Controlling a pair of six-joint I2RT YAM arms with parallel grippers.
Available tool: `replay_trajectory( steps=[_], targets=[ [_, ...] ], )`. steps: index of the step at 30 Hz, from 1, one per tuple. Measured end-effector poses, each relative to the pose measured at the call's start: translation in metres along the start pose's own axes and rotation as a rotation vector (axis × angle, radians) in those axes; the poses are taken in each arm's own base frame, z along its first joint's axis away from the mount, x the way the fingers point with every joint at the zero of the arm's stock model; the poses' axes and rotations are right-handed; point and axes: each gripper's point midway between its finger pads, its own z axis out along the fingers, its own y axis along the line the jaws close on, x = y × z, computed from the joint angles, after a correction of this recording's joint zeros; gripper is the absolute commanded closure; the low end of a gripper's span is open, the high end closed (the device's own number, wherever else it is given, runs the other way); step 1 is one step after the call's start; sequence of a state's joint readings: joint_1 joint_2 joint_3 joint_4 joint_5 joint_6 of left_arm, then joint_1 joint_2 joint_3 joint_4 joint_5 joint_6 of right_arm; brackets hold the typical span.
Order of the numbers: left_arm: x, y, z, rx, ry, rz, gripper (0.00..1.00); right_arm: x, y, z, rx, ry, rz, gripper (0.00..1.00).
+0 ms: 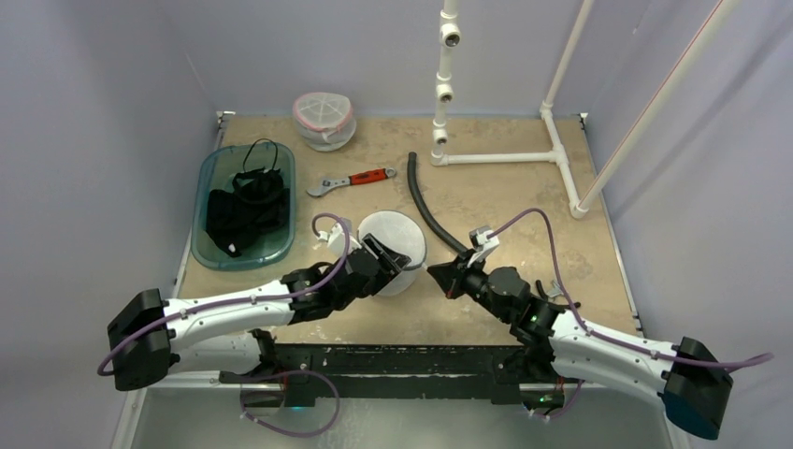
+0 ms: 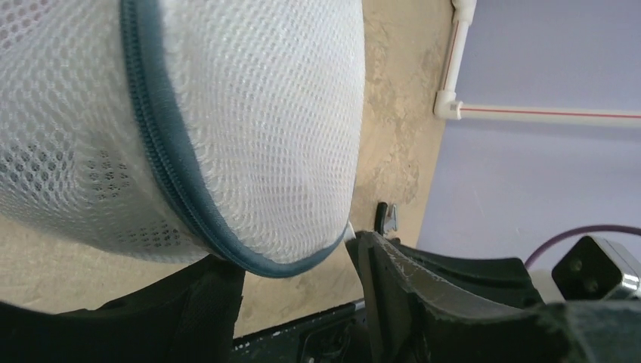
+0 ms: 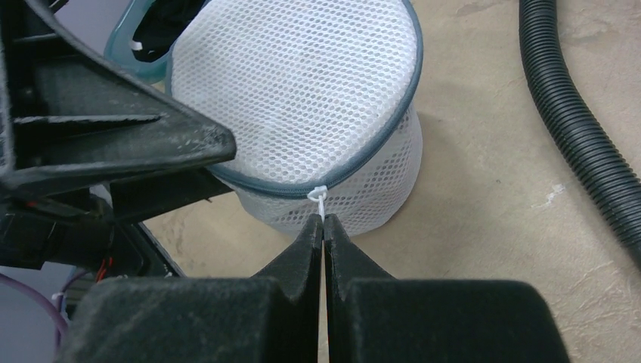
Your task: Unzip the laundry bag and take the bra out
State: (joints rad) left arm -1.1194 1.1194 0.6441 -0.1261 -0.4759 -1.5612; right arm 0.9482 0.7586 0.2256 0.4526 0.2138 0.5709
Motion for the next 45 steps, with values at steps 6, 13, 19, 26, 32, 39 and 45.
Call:
replay_trajectory(
  steps=[6, 13, 19, 26, 32, 39, 45],
  targets=[
    [-0.016, 0.004, 0.01, -0.022, -0.038, -0.027, 0.57, 0.003, 0.004, -0.001, -0.029, 0.014, -0.009, 1.0],
    [-0.033, 0.006, 0.019, -0.031, -0.06, -0.048, 0.78, 0.007, 0.013, -0.001, -0.077, 0.033, -0.018, 1.0],
    [-0.037, 0.011, 0.025, -0.038, -0.054, -0.04, 1.0, 0.014, 0.014, 0.003, -0.092, 0.059, -0.034, 1.0],
    [-0.038, 0.014, 0.027, -0.036, -0.042, -0.019, 1.0, 0.014, 0.013, 0.005, -0.092, 0.059, -0.038, 1.0],
    [-0.04, 0.009, 0.023, -0.011, -0.022, 0.016, 1.0, 0.011, 0.006, 0.006, -0.047, 0.037, -0.033, 1.0],
    [-0.046, -0.006, 0.014, 0.061, 0.02, 0.057, 1.0, 0.009, -0.009, 0.007, 0.046, 0.014, 0.009, 1.0],
    [-0.045, -0.015, 0.005, 0.112, 0.074, 0.126, 1.0, 0.012, -0.02, 0.005, 0.1, 0.007, 0.046, 1.0]
  ],
)
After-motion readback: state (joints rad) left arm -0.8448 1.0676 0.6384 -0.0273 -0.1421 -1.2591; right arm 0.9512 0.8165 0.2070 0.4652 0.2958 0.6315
